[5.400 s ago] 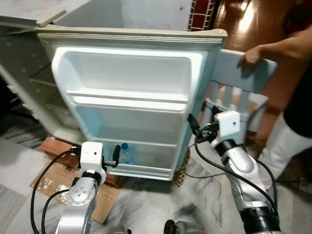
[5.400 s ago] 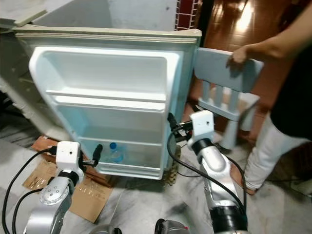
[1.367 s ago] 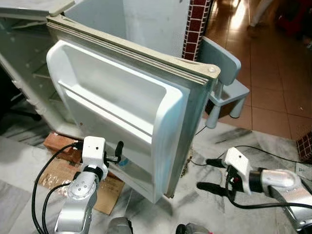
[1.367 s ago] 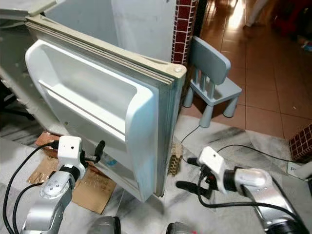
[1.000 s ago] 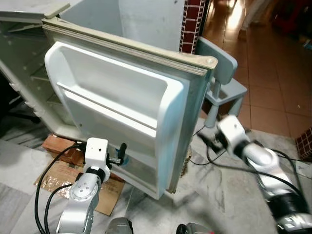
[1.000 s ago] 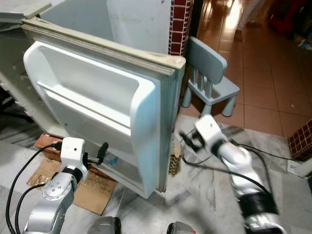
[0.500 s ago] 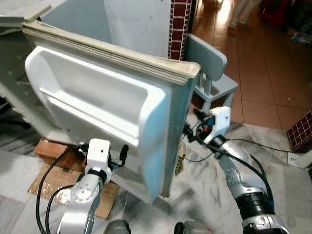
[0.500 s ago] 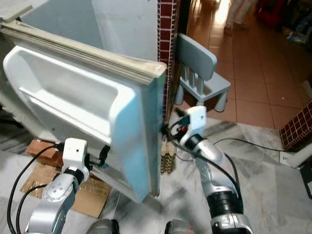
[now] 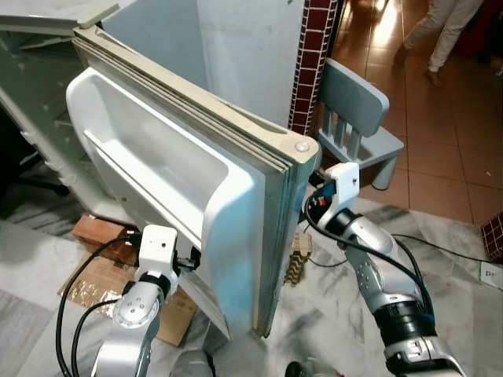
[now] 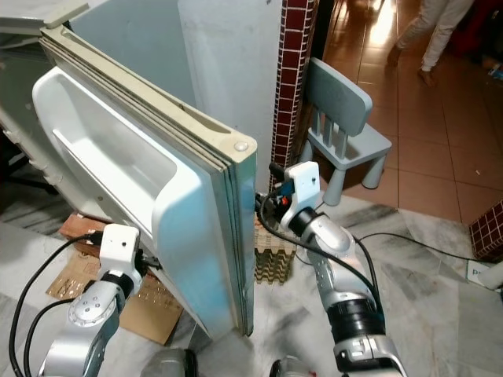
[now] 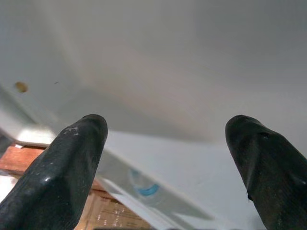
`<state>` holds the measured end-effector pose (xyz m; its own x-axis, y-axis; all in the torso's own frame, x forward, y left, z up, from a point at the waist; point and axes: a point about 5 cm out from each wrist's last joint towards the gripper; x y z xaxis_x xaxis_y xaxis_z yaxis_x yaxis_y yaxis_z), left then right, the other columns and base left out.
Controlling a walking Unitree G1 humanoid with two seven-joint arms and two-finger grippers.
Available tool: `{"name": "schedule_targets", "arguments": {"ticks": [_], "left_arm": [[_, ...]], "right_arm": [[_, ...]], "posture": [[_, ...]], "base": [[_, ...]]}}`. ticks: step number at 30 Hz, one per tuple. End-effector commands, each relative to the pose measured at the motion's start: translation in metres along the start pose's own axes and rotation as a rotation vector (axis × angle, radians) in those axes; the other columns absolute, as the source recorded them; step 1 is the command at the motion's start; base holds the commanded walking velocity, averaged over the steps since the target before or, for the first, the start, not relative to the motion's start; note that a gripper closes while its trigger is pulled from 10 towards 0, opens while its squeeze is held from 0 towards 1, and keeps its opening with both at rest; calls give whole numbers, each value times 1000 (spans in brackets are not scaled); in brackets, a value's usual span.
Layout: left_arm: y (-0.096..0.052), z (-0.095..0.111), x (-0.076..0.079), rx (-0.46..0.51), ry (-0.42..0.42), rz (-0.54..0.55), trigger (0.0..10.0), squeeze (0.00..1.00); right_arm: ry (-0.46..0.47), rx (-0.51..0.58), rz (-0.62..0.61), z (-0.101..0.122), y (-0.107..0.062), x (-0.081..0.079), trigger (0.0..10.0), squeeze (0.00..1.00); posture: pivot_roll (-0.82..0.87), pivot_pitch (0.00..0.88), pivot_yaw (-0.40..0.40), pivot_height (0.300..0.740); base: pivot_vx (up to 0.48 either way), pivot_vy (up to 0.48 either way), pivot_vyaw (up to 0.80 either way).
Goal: Restocking fridge
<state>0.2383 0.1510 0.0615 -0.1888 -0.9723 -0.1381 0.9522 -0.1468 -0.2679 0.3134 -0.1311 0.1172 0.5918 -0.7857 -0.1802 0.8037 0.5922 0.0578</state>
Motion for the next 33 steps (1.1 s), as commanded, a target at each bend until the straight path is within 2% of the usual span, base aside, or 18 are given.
{"name": "schedule_targets", "arguments": {"ticks": [1,27,31,33], "left_arm": [[-2,-3,-5,-15,23,22,10000,0],[4,-2,-4,-5,30,29,10000,0],[4,-1,-4,0,26,25,10000,0],[5,0,-4,10,19,23,10000,0]], "right_arm": [[-9,-9,20,-1,4,-6,10000,0],[-57,-53,-2,-6,0,-2,10000,0],[-109,-87,-82,-10,1,2,10000,0],[-126,-105,-172,-11,4,6,10000,0]], "posture": [[86,68,49,740],[74,58,45,740],[72,57,46,740],[69,56,46,740]], "base": [[-259,409,0],[-277,371,0],[-308,370,0],[-167,174,0]]}}
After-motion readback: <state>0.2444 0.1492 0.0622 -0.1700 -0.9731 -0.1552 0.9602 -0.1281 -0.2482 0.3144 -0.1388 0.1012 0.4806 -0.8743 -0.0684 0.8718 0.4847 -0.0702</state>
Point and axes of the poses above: a point about 5 cm out from each wrist's last joint towards the gripper, its own y axis pointing out of the wrist towards the gripper, its own z axis along the axis of the wrist's last joint, x = y × z, and after that the axes turned 4 degrees about y, right-handed
